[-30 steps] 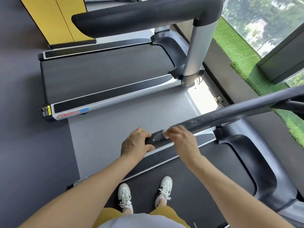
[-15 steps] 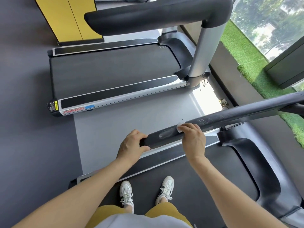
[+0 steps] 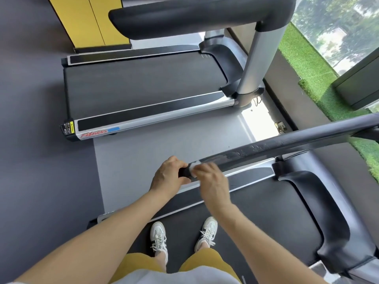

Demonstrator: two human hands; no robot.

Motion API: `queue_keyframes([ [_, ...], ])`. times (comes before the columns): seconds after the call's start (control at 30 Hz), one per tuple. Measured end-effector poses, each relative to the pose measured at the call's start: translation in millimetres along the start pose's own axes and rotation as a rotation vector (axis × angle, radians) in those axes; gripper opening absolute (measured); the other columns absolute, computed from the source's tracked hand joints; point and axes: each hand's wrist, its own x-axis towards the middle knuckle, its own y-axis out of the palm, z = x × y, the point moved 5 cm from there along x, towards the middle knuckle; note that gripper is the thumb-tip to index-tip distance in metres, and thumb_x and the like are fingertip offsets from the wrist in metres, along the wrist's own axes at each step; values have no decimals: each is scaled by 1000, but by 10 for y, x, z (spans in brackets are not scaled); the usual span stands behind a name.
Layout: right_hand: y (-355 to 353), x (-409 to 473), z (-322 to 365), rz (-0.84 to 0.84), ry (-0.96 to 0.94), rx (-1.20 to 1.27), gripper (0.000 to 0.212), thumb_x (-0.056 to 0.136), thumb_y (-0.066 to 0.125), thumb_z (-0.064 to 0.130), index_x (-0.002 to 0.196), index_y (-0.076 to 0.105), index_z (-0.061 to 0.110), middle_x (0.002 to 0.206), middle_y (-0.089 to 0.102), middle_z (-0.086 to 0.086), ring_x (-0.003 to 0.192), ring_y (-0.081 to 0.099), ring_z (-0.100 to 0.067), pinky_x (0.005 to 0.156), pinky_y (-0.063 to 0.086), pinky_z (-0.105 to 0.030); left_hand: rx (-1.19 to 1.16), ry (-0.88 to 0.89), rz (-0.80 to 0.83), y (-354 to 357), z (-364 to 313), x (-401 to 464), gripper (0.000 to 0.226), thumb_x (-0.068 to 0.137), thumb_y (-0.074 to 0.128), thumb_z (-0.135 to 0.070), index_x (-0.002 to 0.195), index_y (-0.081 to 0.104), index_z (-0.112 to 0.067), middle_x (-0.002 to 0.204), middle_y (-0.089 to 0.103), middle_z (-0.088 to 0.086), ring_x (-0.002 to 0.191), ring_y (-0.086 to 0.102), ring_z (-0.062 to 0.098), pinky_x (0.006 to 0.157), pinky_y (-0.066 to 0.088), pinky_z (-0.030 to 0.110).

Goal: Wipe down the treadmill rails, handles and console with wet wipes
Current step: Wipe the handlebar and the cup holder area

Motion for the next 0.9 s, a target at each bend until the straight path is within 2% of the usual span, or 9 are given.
queue_keyframes([
  [0.1, -52, -17, -46, 53, -198, -51, 40, 68, 36, 13, 78, 75, 18, 78, 68, 7, 66, 62, -20, 47, 50, -23, 25, 14, 1, -2, -7, -7, 36, 81, 74, -22, 115, 65, -18, 104, 54, 0, 100, 54, 18, 79, 38, 24],
  [0.2, -251, 86, -451, 12, -81, -122, 41, 69, 34, 13, 75, 75, 15, 75, 68, 4, 65, 61, -23, 47, 50, -24, 21, 14, 1, 1, 4, -7, 42, 82, 73, -22, 121, 62, -17, 107, 53, -1, 101, 52, 17, 81, 35, 23],
  [0.27, -211, 86, -378, -10, 24, -152, 38, 71, 36, 13, 74, 74, 14, 71, 67, 4, 63, 59, -22, 46, 44, -20, 22, 13, -1, 6, 9, -10, 42, 82, 73, -22, 122, 61, -17, 107, 53, -1, 102, 52, 17, 82, 36, 23],
  [0.33, -75, 8, -119, -6, -8, -113, 34, 71, 39, 14, 71, 73, 13, 69, 65, 5, 62, 57, -20, 46, 40, -20, 28, 12, 0, 5, 0, -10, 42, 82, 73, -21, 122, 61, -17, 108, 54, 0, 103, 52, 18, 83, 38, 24],
  [0.43, 3, 11, -14, 18, -140, -108, 29, 70, 44, 11, 71, 73, 14, 70, 65, 6, 62, 58, -18, 45, 43, -20, 49, 17, 6, 1, -18, -1, 40, 82, 72, -21, 120, 62, -18, 108, 54, 1, 103, 52, 19, 83, 38, 25],
  [0.57, 22, 224, -170, 52, -5, -163, 15, 55, 60, 4, 59, 68, 16, 62, 61, 6, 57, 56, -18, 39, 41, -19, 55, 13, -1, 9, -8, 3, 41, 82, 72, -20, 122, 61, -18, 102, 50, -3, 100, 51, 18, 80, 35, 23],
  [0.73, -51, -79, -104, 5, -98, -161, 24, 67, 55, 5, 82, 73, 14, 76, 65, 7, 64, 57, -18, 41, 42, -20, 52, 30, -7, -1, -9, 0, 40, 83, 72, -21, 121, 61, -17, 99, 48, -4, 94, 47, 15, 80, 35, 23],
  [0.8, -43, 96, -149, 34, -69, -184, 18, 60, 66, 1, 71, 73, 13, 67, 64, 5, 60, 57, -19, 40, 40, -18, 57, 25, 1, 1, -16, 4, 41, 83, 72, -21, 122, 61, -17, 104, 51, -1, 100, 50, 18, 82, 37, 24],
  [0.9, 17, 253, -153, 93, 15, -205, 28, 44, 83, -5, 61, 69, 12, 60, 62, 4, 56, 56, -20, 39, 38, -17, 57, 16, -3, 6, -16, -5, 41, 83, 72, -20, 122, 61, -17, 107, 53, 0, 103, 51, 19, 84, 37, 25],
])
